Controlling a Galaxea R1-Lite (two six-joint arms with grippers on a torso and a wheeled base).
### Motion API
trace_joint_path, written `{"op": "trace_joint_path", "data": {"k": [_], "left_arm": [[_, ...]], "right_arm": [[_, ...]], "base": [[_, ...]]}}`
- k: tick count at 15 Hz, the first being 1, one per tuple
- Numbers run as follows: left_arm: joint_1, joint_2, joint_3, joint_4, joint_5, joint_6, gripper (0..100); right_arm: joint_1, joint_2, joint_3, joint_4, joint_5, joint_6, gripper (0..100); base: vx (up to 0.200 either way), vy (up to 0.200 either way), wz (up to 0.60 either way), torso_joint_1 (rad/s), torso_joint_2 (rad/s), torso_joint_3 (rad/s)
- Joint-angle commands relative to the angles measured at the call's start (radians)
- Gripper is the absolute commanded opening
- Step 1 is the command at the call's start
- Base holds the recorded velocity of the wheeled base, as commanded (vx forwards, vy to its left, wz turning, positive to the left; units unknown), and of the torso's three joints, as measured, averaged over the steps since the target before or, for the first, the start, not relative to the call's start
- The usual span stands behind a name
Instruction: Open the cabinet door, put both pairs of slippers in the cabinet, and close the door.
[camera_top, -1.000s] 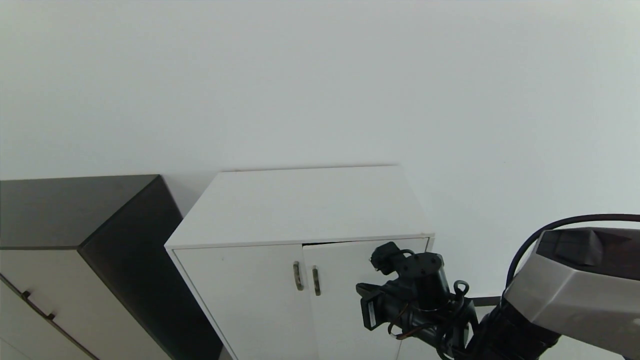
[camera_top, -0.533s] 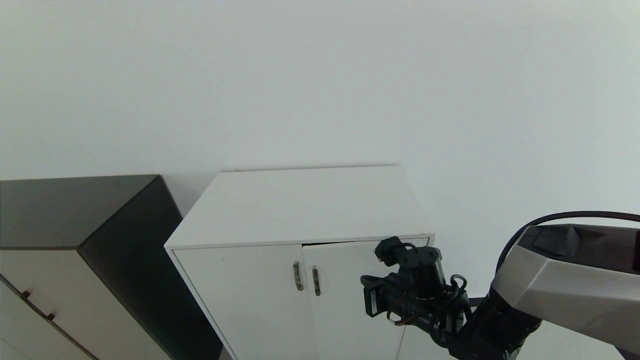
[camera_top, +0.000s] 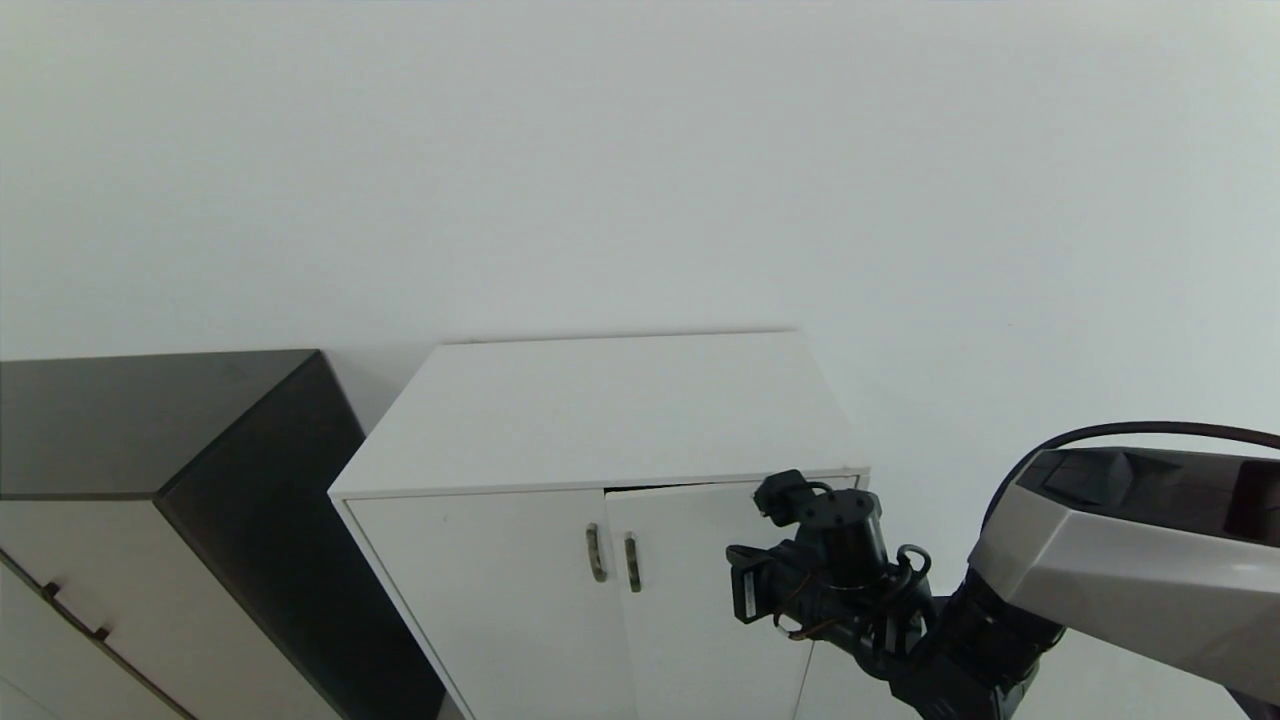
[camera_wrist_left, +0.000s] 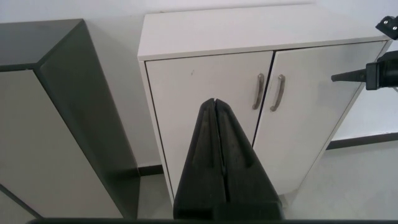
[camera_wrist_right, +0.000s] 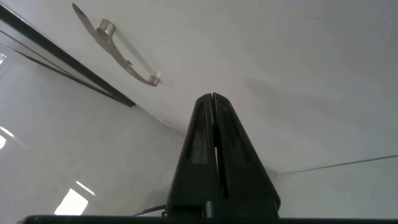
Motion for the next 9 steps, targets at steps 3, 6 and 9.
{"op": "trace_joint_path", "data": {"k": [3,6,9], "left_arm": [[0.0,0.0,0.0,0.0,0.0,0.0,0],[0.0,0.0,0.0,0.0,0.0,0.0,0],[0.0,0.0,0.0,0.0,0.0,0.0,0]], "right_arm": [[-0.004,0.007,-0.01,0.0,-0.001,0.001,0],[-0.009,0.01,-0.02,0.0,-0.003,0.001,0],[-0.014,0.014,-0.02,0.0,-0.003,0.001,0]], "base": [[0.0,0.0,0.0,0.0,0.0,0.0],[0.0,0.0,0.0,0.0,0.0,0.0],[0.0,0.0,0.0,0.0,0.0,0.0]]}}
